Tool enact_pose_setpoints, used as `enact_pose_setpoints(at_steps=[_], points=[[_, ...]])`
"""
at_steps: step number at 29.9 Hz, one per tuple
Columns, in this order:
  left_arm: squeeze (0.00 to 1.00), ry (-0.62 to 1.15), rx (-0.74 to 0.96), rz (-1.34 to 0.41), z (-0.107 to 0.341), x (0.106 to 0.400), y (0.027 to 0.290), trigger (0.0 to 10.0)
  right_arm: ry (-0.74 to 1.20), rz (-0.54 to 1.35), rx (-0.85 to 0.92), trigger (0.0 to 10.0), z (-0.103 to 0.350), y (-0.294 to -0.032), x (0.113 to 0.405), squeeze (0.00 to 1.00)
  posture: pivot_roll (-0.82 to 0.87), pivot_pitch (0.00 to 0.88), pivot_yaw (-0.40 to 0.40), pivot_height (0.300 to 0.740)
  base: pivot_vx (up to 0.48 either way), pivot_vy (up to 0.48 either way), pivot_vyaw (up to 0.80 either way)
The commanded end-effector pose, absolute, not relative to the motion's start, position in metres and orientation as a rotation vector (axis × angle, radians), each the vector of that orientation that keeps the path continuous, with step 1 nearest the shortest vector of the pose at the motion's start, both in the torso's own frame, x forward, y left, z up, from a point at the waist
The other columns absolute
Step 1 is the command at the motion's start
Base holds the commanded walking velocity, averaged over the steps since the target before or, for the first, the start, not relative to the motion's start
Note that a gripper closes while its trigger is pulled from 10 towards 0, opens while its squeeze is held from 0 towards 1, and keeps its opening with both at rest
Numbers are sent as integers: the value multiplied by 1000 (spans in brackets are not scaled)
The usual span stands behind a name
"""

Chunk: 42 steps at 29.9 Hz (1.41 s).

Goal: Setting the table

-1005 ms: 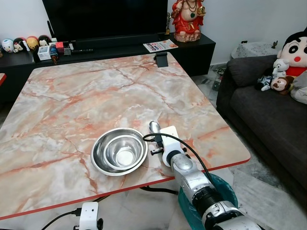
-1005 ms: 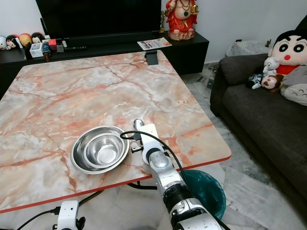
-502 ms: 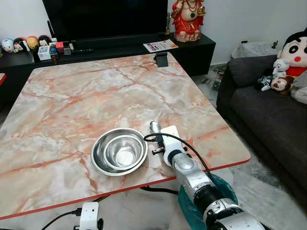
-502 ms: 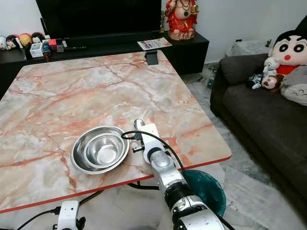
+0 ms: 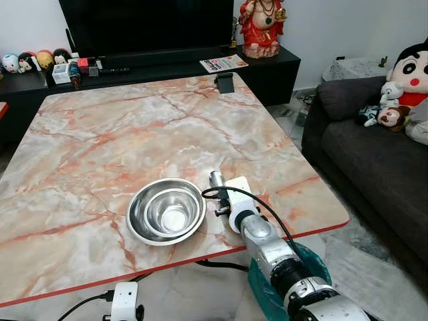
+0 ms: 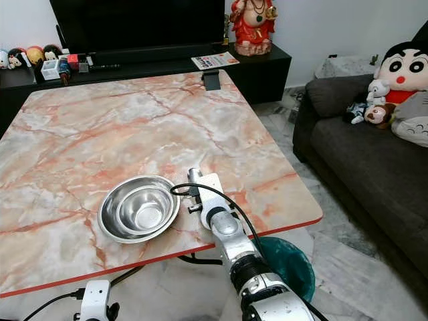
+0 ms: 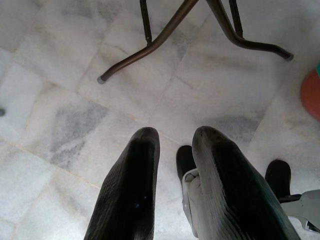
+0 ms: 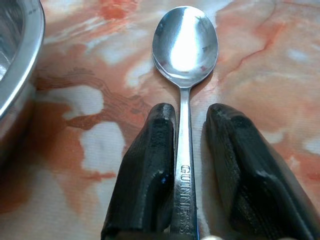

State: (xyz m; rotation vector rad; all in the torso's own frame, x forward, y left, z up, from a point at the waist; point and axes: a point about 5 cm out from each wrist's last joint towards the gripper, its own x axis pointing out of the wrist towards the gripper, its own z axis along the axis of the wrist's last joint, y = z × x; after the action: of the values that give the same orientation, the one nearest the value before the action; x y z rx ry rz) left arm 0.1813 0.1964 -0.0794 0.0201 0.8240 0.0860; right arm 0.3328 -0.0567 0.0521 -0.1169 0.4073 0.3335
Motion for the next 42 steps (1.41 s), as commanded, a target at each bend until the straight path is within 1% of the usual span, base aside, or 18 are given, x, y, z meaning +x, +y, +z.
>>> enact_pose_setpoints(at_steps=[1,8,9,10,11,14,15,16,19,24,26,27,30,35,37,38,40,42], points=[[0,840,38,84,-80,180,199,10000,381,333,-102,10000,58,-54,336,0,10,0,18,740,0,0,0],[0,838,38,83,-80,180,199,10000,354,326,-85,10000,62,-54,338,0,9,0,19,740,0,0,0],[0,838,38,84,-80,181,199,10000,349,335,-76,10000,63,-53,338,129,8,0,19,740,0,0,0],[0,838,38,84,-80,181,199,10000,345,342,-70,10000,64,-52,338,129,8,0,19,740,0,0,0],[0,837,39,83,-80,181,199,10000,336,337,-50,10000,65,-52,339,1000,8,0,20,740,0,0,0],[0,837,38,83,-79,182,199,10000,328,328,-54,10000,66,-52,339,1000,7,0,20,740,0,0,0],[0,836,38,83,-79,182,199,10000,327,327,-56,10000,66,-52,339,976,6,0,19,740,0,0,0],[0,835,37,82,-79,182,199,10000,318,329,-58,10000,68,-52,340,0,5,0,21,740,0,0,0],[0,835,37,82,-79,183,199,10000,303,325,-50,10000,70,-52,341,0,5,0,20,740,0,0,0],[0,831,33,85,-79,183,198,10000,216,306,30,10000,83,-52,346,0,4,0,20,740,0,0,0],[0,822,28,89,-78,184,199,10000,108,316,53,10000,97,-49,348,0,2,0,20,740,0,0,0],[0,822,28,89,-78,184,199,10000,108,316,53,10000,97,-49,348,0,2,0,20,740,0,0,0],[0,805,18,94,-76,187,198,10000,-35,320,52,10000,114,-48,347,0,1,0,18,740,0,0,0],[0,807,20,87,-77,186,196,10000,-110,262,-5,10000,113,-62,342,0,-5,0,14,740,0,0,0],[0,811,20,87,-78,185,196,10000,-119,226,-39,10000,111,-69,341,0,-5,0,14,740,0,0,0],[0,811,20,87,-78,185,196,10000,-119,226,-39,10000,111,-69,341,0,-5,0,14,740,0,0,0],[0,817,19,87,-79,183,195,10000,-124,175,-52,10000,109,-80,340,0,-8,0,12,740,0,0,0],[0,818,18,87,-79,182,195,10000,-128,150,-58,10000,109,-86,339,0,-8,0,12,740,0,0,0]])
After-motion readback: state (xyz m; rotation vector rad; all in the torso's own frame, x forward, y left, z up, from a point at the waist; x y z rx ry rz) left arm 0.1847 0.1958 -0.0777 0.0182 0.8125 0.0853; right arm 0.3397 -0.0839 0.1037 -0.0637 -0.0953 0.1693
